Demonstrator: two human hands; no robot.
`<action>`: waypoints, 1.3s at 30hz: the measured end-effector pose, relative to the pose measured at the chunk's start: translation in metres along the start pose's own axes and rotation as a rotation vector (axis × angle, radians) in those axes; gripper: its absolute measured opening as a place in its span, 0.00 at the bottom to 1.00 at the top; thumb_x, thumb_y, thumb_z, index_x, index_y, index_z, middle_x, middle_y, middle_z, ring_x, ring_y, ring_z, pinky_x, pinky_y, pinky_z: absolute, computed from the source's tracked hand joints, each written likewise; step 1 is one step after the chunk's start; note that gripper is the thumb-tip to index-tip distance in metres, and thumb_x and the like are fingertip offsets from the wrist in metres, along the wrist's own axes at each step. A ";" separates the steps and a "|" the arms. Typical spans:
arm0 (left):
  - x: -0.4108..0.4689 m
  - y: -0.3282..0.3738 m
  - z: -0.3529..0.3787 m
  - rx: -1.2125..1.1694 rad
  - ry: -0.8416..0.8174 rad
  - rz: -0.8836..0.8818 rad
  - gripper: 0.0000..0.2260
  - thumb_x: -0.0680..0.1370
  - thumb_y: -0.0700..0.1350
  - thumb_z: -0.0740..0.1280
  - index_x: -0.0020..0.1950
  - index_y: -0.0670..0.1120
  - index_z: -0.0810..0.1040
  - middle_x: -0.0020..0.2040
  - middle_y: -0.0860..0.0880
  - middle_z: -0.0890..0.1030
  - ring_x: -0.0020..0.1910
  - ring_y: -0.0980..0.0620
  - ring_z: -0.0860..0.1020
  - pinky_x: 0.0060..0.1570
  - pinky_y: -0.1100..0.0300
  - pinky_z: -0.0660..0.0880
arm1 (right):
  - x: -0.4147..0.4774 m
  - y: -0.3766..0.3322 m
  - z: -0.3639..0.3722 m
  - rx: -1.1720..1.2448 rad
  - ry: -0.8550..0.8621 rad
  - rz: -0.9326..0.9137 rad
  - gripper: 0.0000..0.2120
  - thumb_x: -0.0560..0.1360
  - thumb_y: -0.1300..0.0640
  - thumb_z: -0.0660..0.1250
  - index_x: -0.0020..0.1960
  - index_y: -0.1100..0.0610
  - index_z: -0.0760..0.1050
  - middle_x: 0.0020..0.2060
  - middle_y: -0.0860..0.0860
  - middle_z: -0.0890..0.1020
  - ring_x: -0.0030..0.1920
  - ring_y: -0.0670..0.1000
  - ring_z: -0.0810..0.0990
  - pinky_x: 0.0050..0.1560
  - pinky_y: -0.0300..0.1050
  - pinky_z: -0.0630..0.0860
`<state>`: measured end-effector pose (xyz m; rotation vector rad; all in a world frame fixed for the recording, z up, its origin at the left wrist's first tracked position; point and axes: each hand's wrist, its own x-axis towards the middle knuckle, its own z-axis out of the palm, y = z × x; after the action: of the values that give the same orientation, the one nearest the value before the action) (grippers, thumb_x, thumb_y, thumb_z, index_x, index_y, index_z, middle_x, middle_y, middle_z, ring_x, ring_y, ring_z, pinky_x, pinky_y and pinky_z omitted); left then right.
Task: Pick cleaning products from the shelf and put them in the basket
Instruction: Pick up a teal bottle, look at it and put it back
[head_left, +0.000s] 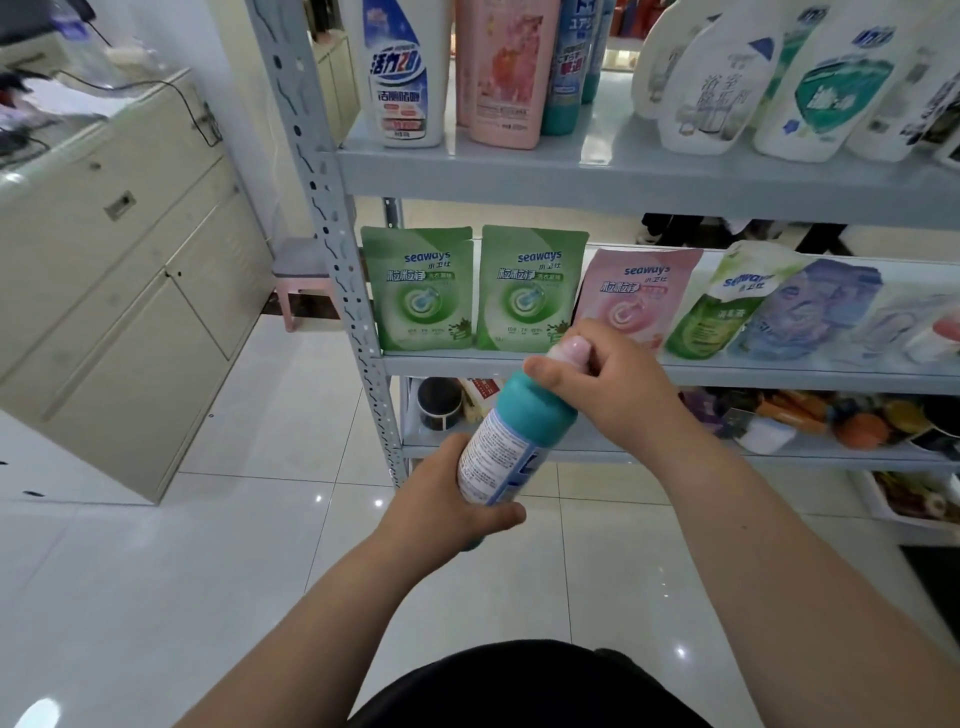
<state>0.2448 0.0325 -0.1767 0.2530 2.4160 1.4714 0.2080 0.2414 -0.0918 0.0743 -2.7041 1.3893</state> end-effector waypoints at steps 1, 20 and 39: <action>-0.002 -0.002 -0.003 0.003 -0.003 -0.010 0.28 0.58 0.69 0.76 0.52 0.76 0.66 0.48 0.67 0.78 0.45 0.68 0.80 0.32 0.72 0.76 | -0.002 -0.001 0.004 0.088 -0.051 0.008 0.15 0.69 0.32 0.67 0.44 0.42 0.75 0.35 0.39 0.79 0.34 0.37 0.75 0.35 0.36 0.72; 0.028 0.044 -0.013 -0.543 -0.202 0.105 0.26 0.74 0.70 0.68 0.70 0.74 0.64 0.68 0.62 0.78 0.67 0.59 0.77 0.60 0.60 0.79 | -0.018 0.001 0.015 0.510 -0.160 0.122 0.27 0.75 0.43 0.72 0.70 0.29 0.67 0.57 0.43 0.83 0.60 0.46 0.83 0.57 0.49 0.83; 0.213 0.275 -0.025 -0.329 0.179 0.426 0.16 0.77 0.54 0.61 0.66 0.64 0.71 0.62 0.55 0.78 0.60 0.56 0.79 0.62 0.52 0.79 | 0.120 -0.003 -0.171 0.565 0.244 -0.212 0.31 0.67 0.40 0.80 0.67 0.33 0.73 0.59 0.42 0.85 0.57 0.46 0.85 0.50 0.42 0.84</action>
<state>0.0343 0.2029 0.0437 0.6116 2.2931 2.1300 0.1003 0.3788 0.0228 0.2098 -1.9803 1.8961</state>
